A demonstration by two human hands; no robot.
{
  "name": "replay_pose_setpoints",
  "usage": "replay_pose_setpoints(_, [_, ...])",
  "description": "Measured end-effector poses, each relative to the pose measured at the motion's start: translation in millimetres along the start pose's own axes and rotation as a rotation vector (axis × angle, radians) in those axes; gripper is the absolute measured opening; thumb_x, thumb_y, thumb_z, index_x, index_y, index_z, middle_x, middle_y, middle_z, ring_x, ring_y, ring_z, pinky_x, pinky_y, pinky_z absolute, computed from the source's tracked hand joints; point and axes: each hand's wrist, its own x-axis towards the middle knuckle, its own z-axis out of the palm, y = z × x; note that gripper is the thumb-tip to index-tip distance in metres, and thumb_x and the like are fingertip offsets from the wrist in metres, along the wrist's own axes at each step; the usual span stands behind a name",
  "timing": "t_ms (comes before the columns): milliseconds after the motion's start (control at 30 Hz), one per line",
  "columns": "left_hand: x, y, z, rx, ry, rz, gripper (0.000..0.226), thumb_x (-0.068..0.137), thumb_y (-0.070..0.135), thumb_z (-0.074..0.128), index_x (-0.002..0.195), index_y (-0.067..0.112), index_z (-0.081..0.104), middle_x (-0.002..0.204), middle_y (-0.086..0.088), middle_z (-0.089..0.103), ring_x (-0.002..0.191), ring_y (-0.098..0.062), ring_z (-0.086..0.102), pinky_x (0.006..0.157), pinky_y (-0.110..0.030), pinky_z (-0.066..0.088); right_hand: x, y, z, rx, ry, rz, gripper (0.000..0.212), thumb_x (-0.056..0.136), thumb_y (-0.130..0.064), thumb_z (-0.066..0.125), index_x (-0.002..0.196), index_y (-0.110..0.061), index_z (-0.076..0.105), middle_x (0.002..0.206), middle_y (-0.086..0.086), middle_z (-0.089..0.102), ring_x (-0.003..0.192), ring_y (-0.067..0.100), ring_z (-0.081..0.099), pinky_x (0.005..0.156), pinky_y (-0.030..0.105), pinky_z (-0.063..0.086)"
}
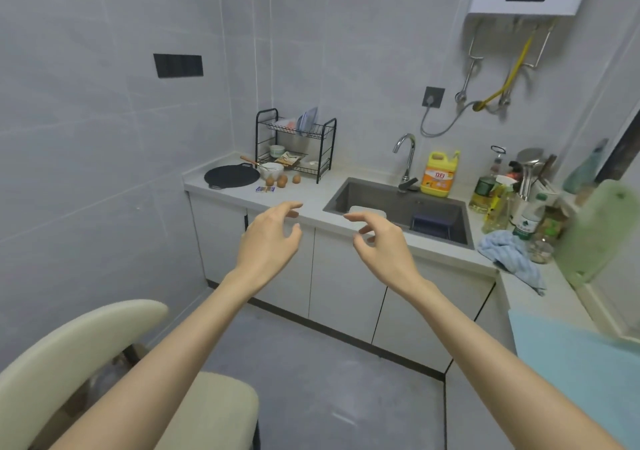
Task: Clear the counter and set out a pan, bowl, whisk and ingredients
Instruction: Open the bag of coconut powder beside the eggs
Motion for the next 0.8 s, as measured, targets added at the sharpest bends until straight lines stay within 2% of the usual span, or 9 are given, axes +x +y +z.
replay_pose_setpoints(133, [56.4, -19.8, 39.0, 0.013, -0.015, 0.002, 0.041, 0.092, 0.026, 0.051, 0.133, 0.030, 0.049, 0.121, 0.011, 0.061, 0.113, -0.011, 0.055, 0.090, -0.032, 0.046, 52.8, 41.9, 13.3, -0.008, -0.001, 0.005, 0.037, 0.089, -0.010, 0.053, 0.123, -0.025, 0.059, 0.122, -0.012, 0.059, 0.098, 0.008, 0.056, 0.086, 0.032, 0.051])
replay_pose_setpoints(367, [173.4, -72.8, 95.5, 0.045, -0.044, 0.020, 0.042, 0.093, 0.026, 0.051, 0.135, 0.028, 0.047, 0.124, 0.009, 0.059, 0.114, -0.011, 0.054, 0.087, -0.031, 0.046, 163.4, 106.4, 56.6, -0.023, -0.052, 0.013, 0.037, 0.090, -0.011, 0.054, 0.124, -0.025, 0.059, 0.118, -0.011, 0.060, 0.096, 0.006, 0.053, 0.085, 0.023, 0.046])
replay_pose_setpoints(567, [281.4, -119.1, 135.8, 0.027, -0.062, -0.009, 0.040, 0.091, 0.025, 0.052, 0.131, 0.029, 0.050, 0.121, 0.010, 0.062, 0.110, -0.014, 0.056, 0.090, -0.037, 0.049, 271.2, 152.1, 86.2, -0.030, -0.076, 0.038, 0.037, 0.088, -0.011, 0.055, 0.121, -0.027, 0.059, 0.112, -0.004, 0.062, 0.092, 0.009, 0.057, 0.083, 0.033, 0.051])
replay_pose_setpoints(633, [310.5, -130.7, 146.3, 0.010, -0.065, -0.021, 0.040, 0.090, 0.025, 0.053, 0.130, 0.031, 0.051, 0.120, 0.013, 0.062, 0.109, -0.013, 0.057, 0.089, -0.039, 0.050, 300.1, 163.0, 93.3, -0.037, -0.089, 0.035, 0.036, 0.090, -0.012, 0.055, 0.122, -0.028, 0.059, 0.114, -0.005, 0.061, 0.092, 0.009, 0.057, 0.080, 0.029, 0.050])
replay_pose_setpoints(733, [349.4, -153.9, 163.3, -0.018, -0.051, -0.053, 0.039, 0.089, 0.024, 0.053, 0.126, 0.035, 0.052, 0.117, 0.014, 0.062, 0.106, -0.012, 0.058, 0.086, -0.040, 0.051, 343.9, 183.4, 113.9, -0.053, -0.112, 0.050, 0.035, 0.091, -0.015, 0.054, 0.123, -0.029, 0.057, 0.114, -0.013, 0.058, 0.090, 0.006, 0.052, 0.070, 0.017, 0.039])
replay_pose_setpoints(800, [367.8, -171.9, 174.5, -0.025, -0.046, -0.082, 0.038, 0.089, 0.022, 0.054, 0.126, 0.032, 0.053, 0.116, 0.011, 0.063, 0.106, -0.012, 0.058, 0.087, -0.040, 0.050, 367.3, 195.4, 132.5, -0.015, -0.128, 0.038, 0.035, 0.091, -0.014, 0.055, 0.124, -0.027, 0.057, 0.112, -0.011, 0.058, 0.087, 0.005, 0.051, 0.076, 0.020, 0.040])
